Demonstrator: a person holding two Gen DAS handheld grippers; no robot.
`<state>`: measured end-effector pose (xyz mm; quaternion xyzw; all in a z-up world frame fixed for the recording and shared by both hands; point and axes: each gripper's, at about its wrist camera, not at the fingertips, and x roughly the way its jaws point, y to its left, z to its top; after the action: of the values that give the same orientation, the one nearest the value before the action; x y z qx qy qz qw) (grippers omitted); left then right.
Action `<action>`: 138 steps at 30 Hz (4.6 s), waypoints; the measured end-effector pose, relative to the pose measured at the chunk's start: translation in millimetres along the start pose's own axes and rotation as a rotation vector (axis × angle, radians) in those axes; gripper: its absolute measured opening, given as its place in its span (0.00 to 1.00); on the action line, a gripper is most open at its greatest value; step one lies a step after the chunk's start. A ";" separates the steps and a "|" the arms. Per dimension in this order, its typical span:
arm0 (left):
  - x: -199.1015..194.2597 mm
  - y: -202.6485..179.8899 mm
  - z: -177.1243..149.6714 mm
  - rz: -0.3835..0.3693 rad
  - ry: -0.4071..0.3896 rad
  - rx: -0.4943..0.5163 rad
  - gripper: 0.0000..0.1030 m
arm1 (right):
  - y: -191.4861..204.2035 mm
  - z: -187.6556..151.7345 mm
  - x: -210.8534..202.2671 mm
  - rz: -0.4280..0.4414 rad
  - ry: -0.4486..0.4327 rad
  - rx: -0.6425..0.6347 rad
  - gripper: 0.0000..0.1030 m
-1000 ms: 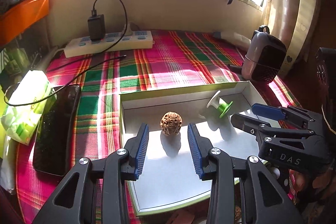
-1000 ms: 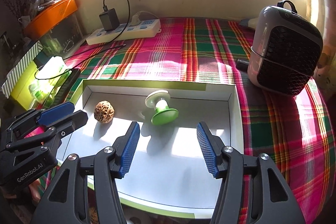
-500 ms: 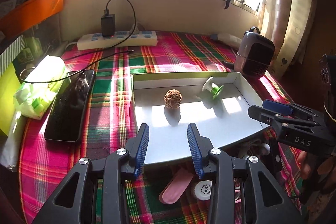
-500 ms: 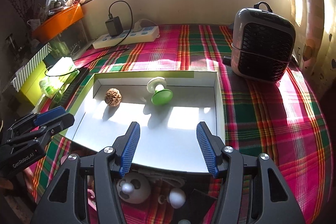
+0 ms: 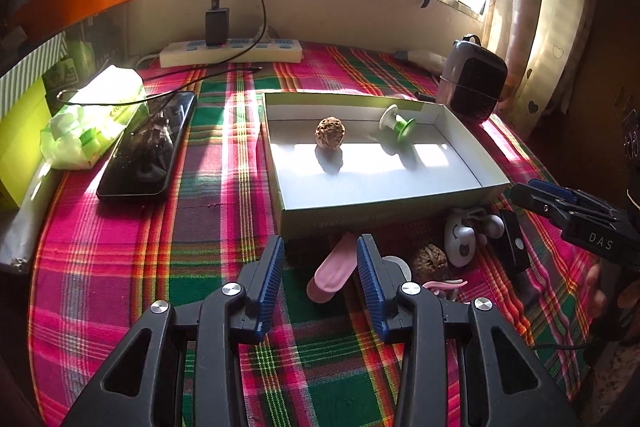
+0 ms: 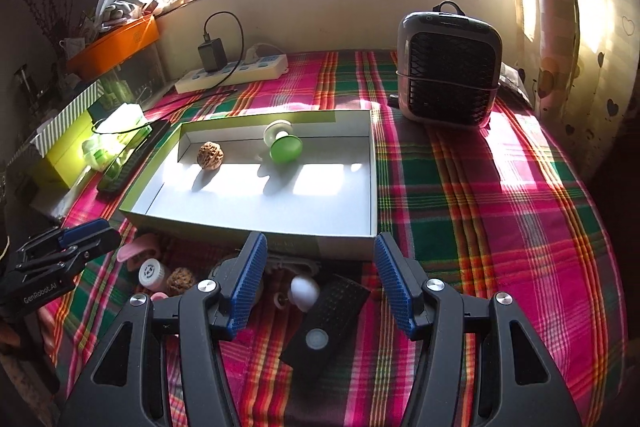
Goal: Organize objects
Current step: 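Lower the left gripper onto the pink item while the right approaches the black remote, then close the left gripper on the pink item while the right grasps the black remote, then carry the pink item and black remote over the white box with both grippers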
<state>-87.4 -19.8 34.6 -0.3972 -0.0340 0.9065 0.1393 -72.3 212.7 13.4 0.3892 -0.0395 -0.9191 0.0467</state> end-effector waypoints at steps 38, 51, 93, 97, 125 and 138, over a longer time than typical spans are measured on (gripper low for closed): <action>35.9 -11.2 -1.2 -0.024 0.100 0.061 0.35 | -14.8 -38.4 16.5 -0.125 0.099 -0.010 0.56; 39.4 -14.6 1.6 0.002 0.095 0.052 0.35 | -12.4 -32.7 22.0 -0.112 0.104 -0.040 0.56; 37.6 -10.3 1.5 0.036 0.089 0.030 0.15 | -13.2 -33.9 18.6 -0.102 0.094 -0.048 0.27; 34.0 -12.6 2.7 0.032 0.074 0.036 0.15 | -13.1 -33.4 15.2 -0.097 0.078 -0.046 0.27; 11.2 -20.4 26.3 0.005 0.005 0.038 0.15 | 1.3 -8.4 -2.7 -0.050 0.012 -0.056 0.27; 34.5 -15.4 51.4 0.031 0.005 0.046 0.15 | 0.3 28.2 14.9 -0.027 0.008 -0.056 0.27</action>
<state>-143.7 7.1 47.9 -0.3964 -0.0066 0.9081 0.1347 -103.0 211.7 22.4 0.3916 -0.0085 -0.9190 0.0455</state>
